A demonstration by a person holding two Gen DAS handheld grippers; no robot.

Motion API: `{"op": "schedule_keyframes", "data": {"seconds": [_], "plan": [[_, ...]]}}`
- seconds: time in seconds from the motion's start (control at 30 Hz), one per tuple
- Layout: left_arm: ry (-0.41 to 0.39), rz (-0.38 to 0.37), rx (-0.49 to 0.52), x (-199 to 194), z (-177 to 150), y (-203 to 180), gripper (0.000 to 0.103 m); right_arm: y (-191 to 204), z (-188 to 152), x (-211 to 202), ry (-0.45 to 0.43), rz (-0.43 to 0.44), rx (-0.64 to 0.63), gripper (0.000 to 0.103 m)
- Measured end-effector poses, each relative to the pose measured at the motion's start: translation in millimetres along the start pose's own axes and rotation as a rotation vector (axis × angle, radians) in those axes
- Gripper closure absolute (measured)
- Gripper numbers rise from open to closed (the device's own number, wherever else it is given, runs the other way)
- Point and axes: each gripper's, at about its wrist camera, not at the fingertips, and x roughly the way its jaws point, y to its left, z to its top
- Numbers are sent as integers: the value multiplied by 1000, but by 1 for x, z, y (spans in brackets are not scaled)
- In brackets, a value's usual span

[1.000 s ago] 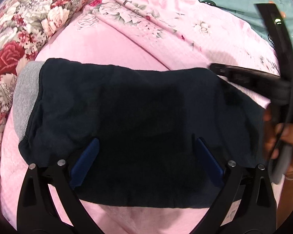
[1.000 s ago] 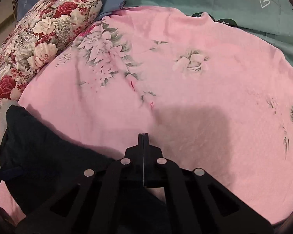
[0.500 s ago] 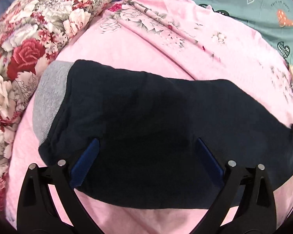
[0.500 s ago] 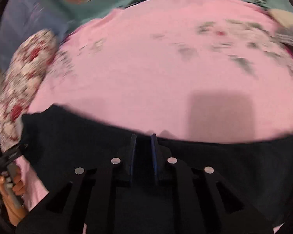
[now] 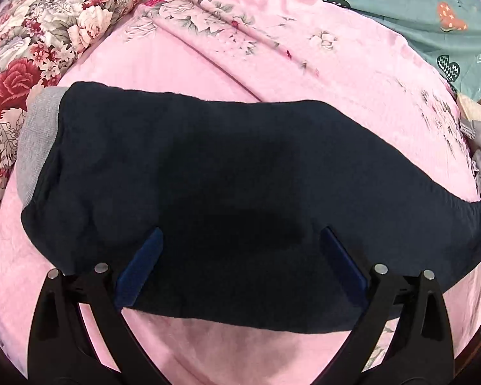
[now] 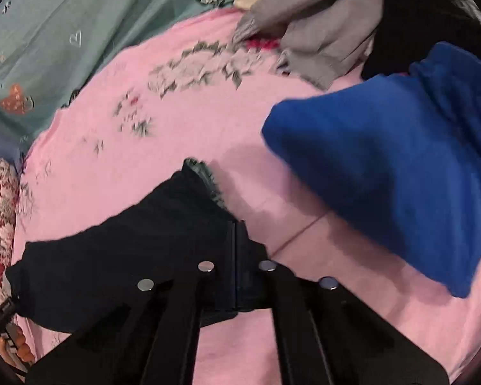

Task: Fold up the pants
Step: 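Lay the leg cuffs over the waistband with right tool and open it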

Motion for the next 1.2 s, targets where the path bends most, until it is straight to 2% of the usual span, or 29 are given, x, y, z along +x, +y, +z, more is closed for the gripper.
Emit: {"op": "schedule_keyframes", "data": {"seconds": [0.03, 0.1, 0.13, 0.17, 0.23, 0.3, 0.37, 0.43, 0.5, 0.63, 0.67, 0.7, 0.73, 0.87, 0.9, 0.97, 1.07, 1.17, 1.2], "plan": [[3, 4, 2, 0, 0, -1, 4, 2, -4, -13, -20, 16, -7, 84], [7, 15, -2, 1, 0, -2, 3, 3, -15, -25, 8, 91, -4, 63], [6, 18, -5, 1, 1, -3, 3, 3, -22, -26, 28, 101, -3, 44], [7, 20, -4, 3, 2, -4, 3, 3, -29, -28, 34, 91, -1, 34], [9, 21, 6, 2, -1, -6, 3, -1, -41, -33, 25, 87, 25, 33], [15, -6, 3, -2, -3, -5, 3, -11, -47, -26, 72, 125, 97, 33], [13, -66, -8, -7, -5, -2, 3, -23, -50, -16, 123, 188, 167, 33], [-1, -89, 3, -9, -7, -2, 3, -20, -50, -9, 147, 238, 187, 33], [-9, -52, 17, 0, -6, -4, 3, -10, -52, -2, 155, 244, 169, 33], [-33, 24, 52, 9, -5, -14, 2, 2, -42, 15, 58, 195, 162, 32], [-29, 44, 60, 9, -5, -17, 2, 3, -40, 17, 42, 193, 182, 38], [-20, 54, 66, 11, -5, -18, 2, 8, -36, 21, 30, 184, 175, 50], [-11, 55, 67, 12, -4, -18, 2, 13, -34, 27, 22, 132, 137, 76], [0, 21, 49, 7, -1, -13, 2, 25, -30, 20, 5, 83, 80, 83], [2, 12, 44, 7, 0, -12, 2, 36, -27, 8, -17, 85, 54, 83], [10, -9, 30, 4, 1, -8, 2, 57, -24, -12, -32, 160, 4, 83], [7, -71, -47, -8, 2, 6, 2, 116, -19, -34, -28, 279, -130, 83], [-22, -74, -88, -22, 0, 21, 2, 185, -32, -32, 9, 354, -311, 82], [-27, -71, -89, -25, -2, 24, 2, 210, -44, -22, 51, 381, -359, 82]]}}
